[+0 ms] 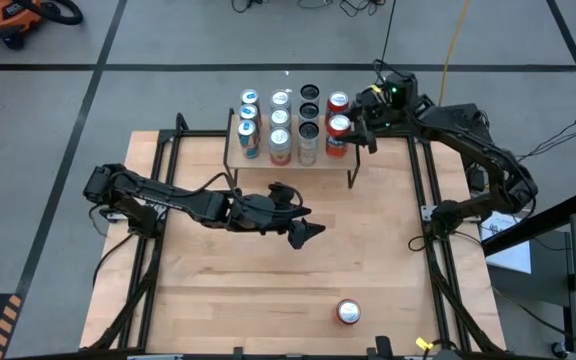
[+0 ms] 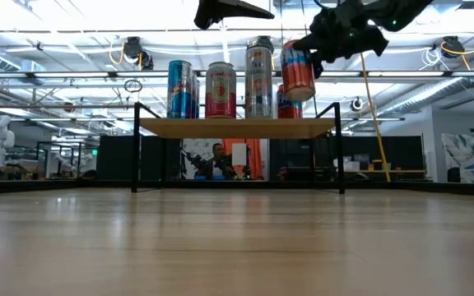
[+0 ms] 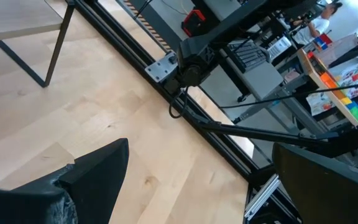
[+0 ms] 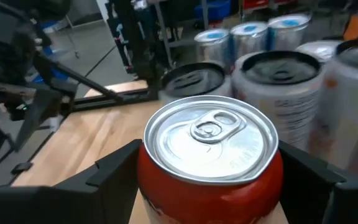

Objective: Place canned beverage on shelf
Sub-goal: Put the top red soda can aligned with the other red soda can on the shelf

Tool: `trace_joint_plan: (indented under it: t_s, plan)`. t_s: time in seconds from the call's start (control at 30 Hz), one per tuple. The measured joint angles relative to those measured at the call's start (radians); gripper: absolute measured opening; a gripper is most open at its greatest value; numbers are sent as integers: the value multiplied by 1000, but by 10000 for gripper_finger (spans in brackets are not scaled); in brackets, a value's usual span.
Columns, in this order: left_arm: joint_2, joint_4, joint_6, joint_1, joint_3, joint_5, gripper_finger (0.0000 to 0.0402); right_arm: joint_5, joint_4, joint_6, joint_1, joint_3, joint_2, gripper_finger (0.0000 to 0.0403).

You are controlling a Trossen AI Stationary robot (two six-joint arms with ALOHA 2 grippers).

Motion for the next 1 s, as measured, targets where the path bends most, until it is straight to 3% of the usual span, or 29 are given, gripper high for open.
trace_joint_plan:
  t_s: [0.23, 0.6, 0.73, 1.0]
  plan:
    - [0, -21, 2, 0, 0, 1, 400, 5, 45, 31, -1, 0, 59, 283]
    - [0, -21, -2, 0, 0, 14, 400, 3, 36, 59, -1, 21, 45, 283]
    - [0, -22, 2, 0, 0, 31, 400, -25, -75, 76, -4, 108, -20, 283]
    - [0, -24, 25, 5, 0, 55, 400, -24, -398, -37, -15, 380, -110, 283]
